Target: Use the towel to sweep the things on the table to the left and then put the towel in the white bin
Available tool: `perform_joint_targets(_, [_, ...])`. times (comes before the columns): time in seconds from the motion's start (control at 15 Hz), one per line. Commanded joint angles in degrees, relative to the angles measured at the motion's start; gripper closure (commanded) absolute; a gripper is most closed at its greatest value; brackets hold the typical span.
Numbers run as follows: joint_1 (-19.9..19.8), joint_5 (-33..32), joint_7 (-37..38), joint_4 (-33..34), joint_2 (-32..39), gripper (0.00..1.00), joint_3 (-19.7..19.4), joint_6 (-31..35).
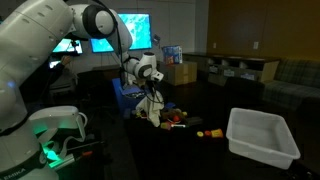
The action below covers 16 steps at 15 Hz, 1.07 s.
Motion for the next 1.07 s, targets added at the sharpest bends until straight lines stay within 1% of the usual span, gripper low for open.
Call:
perform_joint_targets(0.0, [-7.02, 5.45, -5.68, -9.42, -10.17, 0.91, 2.22, -0.02])
perform_joint_targets(0.27, [-13.06, 9.45, -8.91, -17.66, -18.83, 0.91, 0.78, 0.52])
perform_joint_targets(0.47, [-17.24, 10.66, -10.25, -22.84, -24.11, 0.91, -1.56, 0.92])
perform_joint_targets(0.6, [-19.34, 10.24, -10.4, -25.31, -26.59, 0.91, -4.01, 1.7])
perform_joint_targets(0.8, [-20.23, 6.43, -8.42, -26.48, -26.97, 0.91, -9.41, 4.16])
perform_joint_targets(1.0, [-19.73, 1.0, -5.66, -24.24, -23.28, 0.91, -14.66, 5.19])
